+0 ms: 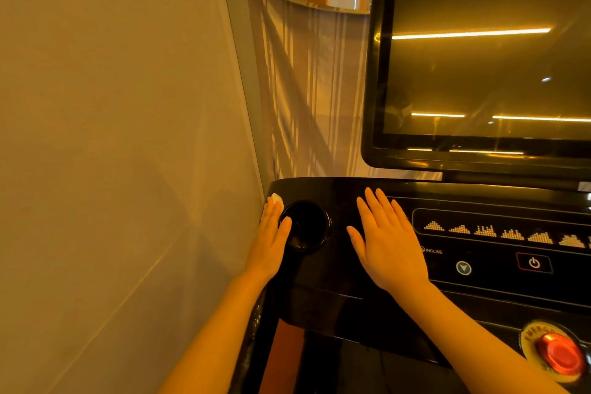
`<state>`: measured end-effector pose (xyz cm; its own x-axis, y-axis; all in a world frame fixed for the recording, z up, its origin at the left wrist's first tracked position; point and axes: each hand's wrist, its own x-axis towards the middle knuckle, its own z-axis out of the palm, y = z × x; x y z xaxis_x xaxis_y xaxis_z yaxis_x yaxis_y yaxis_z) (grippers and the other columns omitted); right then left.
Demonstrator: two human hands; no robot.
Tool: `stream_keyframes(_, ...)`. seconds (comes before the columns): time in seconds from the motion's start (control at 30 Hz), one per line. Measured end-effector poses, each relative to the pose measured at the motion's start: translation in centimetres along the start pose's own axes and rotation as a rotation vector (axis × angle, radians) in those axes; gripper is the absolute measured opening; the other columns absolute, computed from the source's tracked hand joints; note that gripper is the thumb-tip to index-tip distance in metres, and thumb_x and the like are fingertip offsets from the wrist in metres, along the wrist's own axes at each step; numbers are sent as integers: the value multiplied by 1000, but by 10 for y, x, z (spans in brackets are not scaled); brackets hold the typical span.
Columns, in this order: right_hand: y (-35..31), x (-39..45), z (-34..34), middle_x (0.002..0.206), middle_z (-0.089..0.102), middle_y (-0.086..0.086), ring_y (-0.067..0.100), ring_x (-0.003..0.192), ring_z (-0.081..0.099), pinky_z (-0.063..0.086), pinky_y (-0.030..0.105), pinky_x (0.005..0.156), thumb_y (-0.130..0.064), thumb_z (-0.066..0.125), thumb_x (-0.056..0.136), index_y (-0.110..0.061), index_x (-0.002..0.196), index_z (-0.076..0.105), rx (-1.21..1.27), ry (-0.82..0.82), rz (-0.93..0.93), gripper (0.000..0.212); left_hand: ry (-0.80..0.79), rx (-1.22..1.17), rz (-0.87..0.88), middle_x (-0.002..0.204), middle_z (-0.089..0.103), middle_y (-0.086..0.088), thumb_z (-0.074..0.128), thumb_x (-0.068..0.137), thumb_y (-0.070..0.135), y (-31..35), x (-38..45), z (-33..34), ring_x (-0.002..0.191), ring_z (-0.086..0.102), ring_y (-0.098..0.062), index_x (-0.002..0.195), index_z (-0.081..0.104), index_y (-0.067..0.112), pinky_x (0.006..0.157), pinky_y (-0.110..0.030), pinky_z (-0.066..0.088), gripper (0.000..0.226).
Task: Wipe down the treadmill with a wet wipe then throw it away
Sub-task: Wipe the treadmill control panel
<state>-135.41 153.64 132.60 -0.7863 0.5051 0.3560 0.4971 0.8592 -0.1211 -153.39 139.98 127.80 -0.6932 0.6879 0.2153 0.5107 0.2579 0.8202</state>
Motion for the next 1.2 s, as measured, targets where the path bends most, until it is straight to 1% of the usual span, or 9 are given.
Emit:
stream_keyframes(0.1, 0, 0, -1, 163, 12, 5, 21, 151, 2, -3, 33, 117, -54, 23, 101, -18, 154, 21, -3, -13, 2, 65, -39, -35, 11, 159, -3, 17, 21, 98, 48, 12, 19, -4, 148, -4, -2, 155, 5, 24, 121, -24, 2, 64)
stream_keyframes(0.23, -1, 1, -2, 163, 11, 4, 21, 150, 1, -4, 34, 117, -57, 12, 95, -19, 155, 19, -3, -21, 8, 71, -43, -92, 59, 160, 11, 15, 27, 101, 41, 22, 24, -2, 145, 6, 3, 152, 18, 24, 110, -3, 6, 55)
stream_keyframes(0.3, -1, 1, -3, 163, 8, 4, 20, 150, -1, -5, 34, 117, -57, 11, 95, -19, 155, 17, -2, -31, 6, 71, -28, -119, 66, 158, 14, 16, 28, 101, 40, 16, 19, -2, 145, 8, 3, 151, 20, 26, 107, 1, 7, 53)
stream_keyframes(0.4, 0, 2, -2, 163, 12, 5, 21, 150, 2, -2, 35, 118, -56, 17, 98, -18, 154, 20, 5, -11, 6, 69, -17, -45, 78, 159, 3, 19, 24, 101, 46, -1, 13, -5, 146, 1, 3, 150, 11, 32, 110, -3, 3, 53)
stream_keyframes(0.53, 1, 1, 2, 161, 21, 8, 24, 150, 10, 3, 36, 118, -54, 22, 101, -15, 152, 28, -16, 12, -2, 65, -40, -49, -3, 161, -6, 12, 19, 100, 45, 0, 24, -9, 147, -5, -2, 154, 0, 23, 109, -5, 0, 60)
stream_keyframes(0.7, 2, 0, 4, 158, 28, 10, 25, 148, 17, 8, 37, 117, -56, 20, 97, -13, 149, 35, -36, 14, 4, 69, -120, -67, -51, 162, -8, 11, 19, 106, 38, 18, 45, -16, 148, -6, -5, 154, -3, 23, 119, -25, 1, 55)
stream_keyframes(0.83, 2, 1, 3, 161, 21, 8, 23, 150, 10, 2, 35, 117, -56, 17, 100, -15, 152, 28, -23, 17, -2, 67, -178, -88, 33, 157, 4, 23, 25, 106, 39, 26, 32, -11, 143, 3, 6, 153, 7, 32, 115, -18, 6, 51)
stream_keyframes(1.0, 1, 0, 0, 162, 15, 6, 22, 150, 4, -1, 35, 118, -56, 24, 100, -16, 154, 23, 11, 6, 0, 67, -126, -197, -75, 158, 16, 19, 29, 103, 49, 32, 28, -11, 142, 15, 1, 154, 15, 34, 110, -20, 13, 54)
stream_keyframes(1.2, 1, 0, -2, 163, 12, 5, 22, 151, 2, -3, 34, 117, -56, 23, 100, -17, 154, 20, 0, -4, 5, 67, -184, 122, 82, 156, 7, 17, 26, 107, 35, 55, 42, -2, 143, 2, 1, 154, 8, 24, 111, -16, 4, 52)
